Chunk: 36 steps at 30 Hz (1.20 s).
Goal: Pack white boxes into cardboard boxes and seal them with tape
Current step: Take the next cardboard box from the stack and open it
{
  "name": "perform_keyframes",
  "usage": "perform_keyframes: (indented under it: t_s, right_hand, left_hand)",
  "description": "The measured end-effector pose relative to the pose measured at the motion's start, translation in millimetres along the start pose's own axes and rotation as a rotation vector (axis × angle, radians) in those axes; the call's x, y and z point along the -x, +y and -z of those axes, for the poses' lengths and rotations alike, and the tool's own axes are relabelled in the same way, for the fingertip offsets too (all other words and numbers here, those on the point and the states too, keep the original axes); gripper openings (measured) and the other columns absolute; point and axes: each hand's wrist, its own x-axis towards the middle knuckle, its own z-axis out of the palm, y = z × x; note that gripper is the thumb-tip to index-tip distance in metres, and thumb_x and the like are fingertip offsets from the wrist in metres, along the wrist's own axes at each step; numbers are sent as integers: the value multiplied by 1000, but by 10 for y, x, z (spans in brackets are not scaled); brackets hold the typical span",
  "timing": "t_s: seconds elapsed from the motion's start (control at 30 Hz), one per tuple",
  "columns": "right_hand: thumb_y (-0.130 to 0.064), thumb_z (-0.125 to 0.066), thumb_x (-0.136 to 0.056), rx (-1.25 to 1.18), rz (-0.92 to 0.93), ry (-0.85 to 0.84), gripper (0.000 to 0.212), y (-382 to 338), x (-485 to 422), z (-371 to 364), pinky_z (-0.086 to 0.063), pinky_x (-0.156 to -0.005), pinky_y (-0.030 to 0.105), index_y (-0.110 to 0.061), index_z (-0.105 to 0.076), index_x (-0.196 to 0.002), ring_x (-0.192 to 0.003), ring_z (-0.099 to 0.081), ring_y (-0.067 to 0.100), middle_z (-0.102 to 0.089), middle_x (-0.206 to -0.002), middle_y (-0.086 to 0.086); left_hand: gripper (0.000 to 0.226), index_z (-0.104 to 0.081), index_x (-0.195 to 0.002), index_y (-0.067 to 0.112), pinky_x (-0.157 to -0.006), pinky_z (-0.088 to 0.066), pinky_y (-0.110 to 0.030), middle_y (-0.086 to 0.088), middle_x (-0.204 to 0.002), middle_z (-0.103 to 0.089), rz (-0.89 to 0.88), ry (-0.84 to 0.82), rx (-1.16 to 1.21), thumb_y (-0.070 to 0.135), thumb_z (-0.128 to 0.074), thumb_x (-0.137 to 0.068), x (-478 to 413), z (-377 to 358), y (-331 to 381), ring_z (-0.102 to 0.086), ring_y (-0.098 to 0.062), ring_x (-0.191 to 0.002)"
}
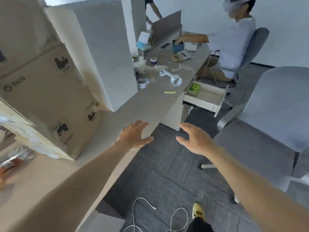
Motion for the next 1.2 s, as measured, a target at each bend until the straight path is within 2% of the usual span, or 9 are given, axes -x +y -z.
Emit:
perform_keyframes:
  t_s: [0.17,0.33,0.43,0.53,0.63,0.73,0.9,1.03,1.2]
  right_hand:
    - [-52,-49,-96,-48,243,-87,64,128,-1190,500,-36,-112,37,-29,-28,-152,-141,-36,15,-33,-157,-7]
    - [-55,-51,-93,5,499,-76,67,-245,-2161,997,-43,-106,38,-31,-29,-152,-135,-46,18,-35,-155,-8]
    - [-51,-53,-94,-53,657,-71,65,-770,-2551,1211,-42,-107,38,-28,-33,-151,-136,-44,17,-35,-155,-7]
    - [-48,-52,-95,-65,848,-56,63,-1424,-2849,1414,-38,-108,36,-28,-32,-151,-138,-40,14,-34,-156,-8]
    - [-48,-50,-97,-86,1022,-25,62,-2117,-3061,1647,-38,-108,39,-27,-30,-152,-137,-42,16,-33,-156,-6]
    - [-49,-50,-97,-112,1166,61,63,-2821,-3220,1884,-38,-108,43,-25,-31,-151,-136,-44,19,-33,-157,-5]
    - [-47,-51,-97,-169,1325,221,61,-3917,-3537,2235,-34,-110,40,-21,-34,-150,-136,-43,20,-37,-155,0]
    - [-43,-52,-98,-163,1364,223,60,-4636,-3836,2383,-28,-114,40,-15,-36,-149,-139,-39,23,-38,-154,5]
    - [-53,-50,-95,-129,1286,94,68,-5135,-4160,2365,-27,-115,47,-20,-30,-152,-143,-30,27,-26,-159,6]
  left_hand:
    - [74,-30,-153,32,-113,-36,-45,4,-159,-31,300,85,21,65,-53,-90,-456,463,-133,-38,-23,-141]
    - [67,-40,-146,37,-103,-44,-41,6,-150,-42,491,237,1,64,-58,-88,-545,1087,-296,-48,-22,-132]
    - [66,-41,-145,35,-100,-44,-38,6,-146,-46,586,361,-59,63,-58,-88,-371,1526,-458,-50,-22,-129]
    - [68,-41,-147,29,-103,-44,-40,5,-148,-46,663,495,-141,62,-57,-89,-150,2041,-612,-48,-21,-131]
    - [68,-49,-142,24,-101,-46,-43,3,-144,-52,704,658,-239,67,-52,-89,84,2526,-774,-53,-22,-126]
    - [71,-57,-134,21,-101,-48,-45,2,-138,-58,729,835,-340,72,-43,-87,271,3008,-1012,-55,-24,-123]
    - [63,-60,-131,24,-104,-42,-47,3,-138,-58,768,1072,-430,68,-42,-91,475,3802,-1448,-51,-22,-126]
    - [59,-53,-138,28,-110,-34,-50,6,-149,-47,932,1047,-394,66,-43,-94,606,4264,-1828,-41,-23,-135]
    - [74,-35,-150,34,-118,-23,-56,8,-164,-21,1167,777,-220,77,-34,-90,712,4431,-2294,-24,-29,-148]
